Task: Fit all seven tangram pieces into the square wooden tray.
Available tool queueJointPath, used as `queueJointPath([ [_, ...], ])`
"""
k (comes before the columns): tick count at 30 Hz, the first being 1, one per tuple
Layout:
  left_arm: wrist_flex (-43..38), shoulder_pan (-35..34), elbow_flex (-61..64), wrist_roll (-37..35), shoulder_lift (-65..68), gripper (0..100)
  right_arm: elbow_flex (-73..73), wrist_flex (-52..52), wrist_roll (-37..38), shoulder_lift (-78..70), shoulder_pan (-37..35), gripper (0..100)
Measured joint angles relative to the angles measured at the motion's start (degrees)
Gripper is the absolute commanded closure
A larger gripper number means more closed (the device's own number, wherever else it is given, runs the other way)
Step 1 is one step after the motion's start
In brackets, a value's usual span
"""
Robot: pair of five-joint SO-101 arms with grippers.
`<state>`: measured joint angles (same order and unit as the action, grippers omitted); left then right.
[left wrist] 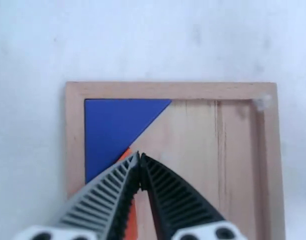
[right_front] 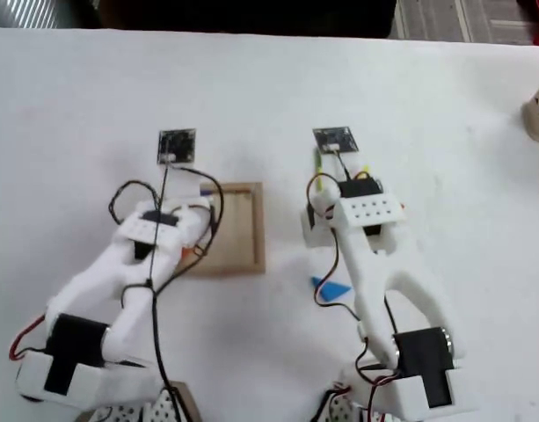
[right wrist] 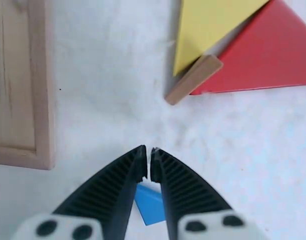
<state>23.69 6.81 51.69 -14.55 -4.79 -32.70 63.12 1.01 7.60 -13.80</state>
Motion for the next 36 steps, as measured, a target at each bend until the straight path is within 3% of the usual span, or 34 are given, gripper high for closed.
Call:
queueJointPath([
  [11,1.76,0.00,4.75,0.00,-6.86,98,0.00,0.00,0.00,0.00,0.00,97.8],
  [20,8.79,-0.09,4.57,3.43,-7.56,98,0.00,0.00,0.00,0.00,0.00,97.8],
  [36,9.58,-2.99,4.75,4.40,-8.09,98,0.00,0.00,0.00,0.00,0.00,97.8],
])
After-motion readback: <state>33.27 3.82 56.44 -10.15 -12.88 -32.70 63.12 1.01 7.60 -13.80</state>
